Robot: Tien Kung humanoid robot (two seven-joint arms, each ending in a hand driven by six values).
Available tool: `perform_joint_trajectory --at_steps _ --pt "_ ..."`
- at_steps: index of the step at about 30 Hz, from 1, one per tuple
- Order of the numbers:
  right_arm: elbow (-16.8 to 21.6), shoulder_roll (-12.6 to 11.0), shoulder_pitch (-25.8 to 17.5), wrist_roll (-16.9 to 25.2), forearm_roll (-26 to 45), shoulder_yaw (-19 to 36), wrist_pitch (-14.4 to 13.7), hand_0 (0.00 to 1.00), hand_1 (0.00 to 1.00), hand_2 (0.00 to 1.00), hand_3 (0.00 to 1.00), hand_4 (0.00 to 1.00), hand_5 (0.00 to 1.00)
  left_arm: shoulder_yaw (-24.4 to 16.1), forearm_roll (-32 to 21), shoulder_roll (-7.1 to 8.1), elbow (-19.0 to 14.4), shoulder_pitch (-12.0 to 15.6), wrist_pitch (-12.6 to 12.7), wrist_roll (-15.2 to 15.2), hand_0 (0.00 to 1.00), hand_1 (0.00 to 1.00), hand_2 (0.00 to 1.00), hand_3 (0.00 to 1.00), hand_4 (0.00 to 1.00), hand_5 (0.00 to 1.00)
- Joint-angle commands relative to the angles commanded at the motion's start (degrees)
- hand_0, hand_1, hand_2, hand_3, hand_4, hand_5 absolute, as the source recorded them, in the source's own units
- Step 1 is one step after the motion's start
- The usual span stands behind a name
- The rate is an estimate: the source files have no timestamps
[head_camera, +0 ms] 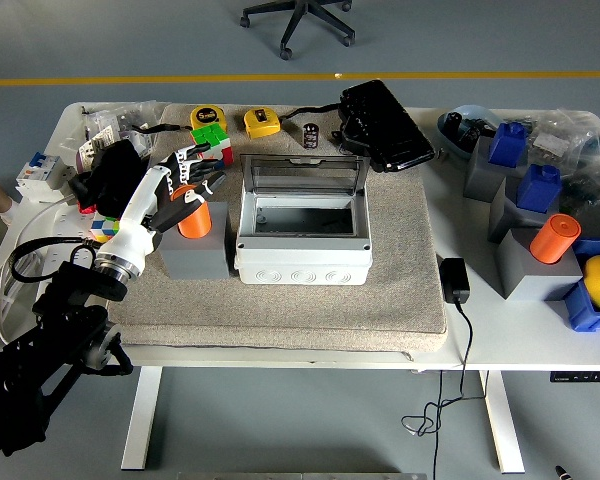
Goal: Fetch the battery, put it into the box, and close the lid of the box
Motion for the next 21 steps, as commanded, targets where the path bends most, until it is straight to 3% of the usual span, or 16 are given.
perform_joint_trajectory --at_steps 2,3,21 --pt "0.0 0.0 0.0 0.0 0.0 0.0 0.0 0.6 0.611 0.646 0.563 0.998 0.607 0.1 -0.3 -0.04 0.2 0.0 0.0 -0.1 0.841 0.807 0.776 0.814 0.998 0.496" --pt "0.0 0.0 0.0 0.0 0.0 -0.1 -0.1 0.599 0.611 0.646 0.563 0.998 0.607 0.1 -0.4 -0.05 0.3 0.0 0.0 -0.2 0.752 0.753 0.728 0.563 0.998 0.355" --pt "0.1 0.1 0.1 0.2 0.1 -0.3 -0.4 0.602 0.611 0.646 0.562 0.998 0.607 0.1 -2.5 -0.95 3.1 -0.3 0.7 -1.9 0.739 0.703 0.68 0.542 0.998 0.279"
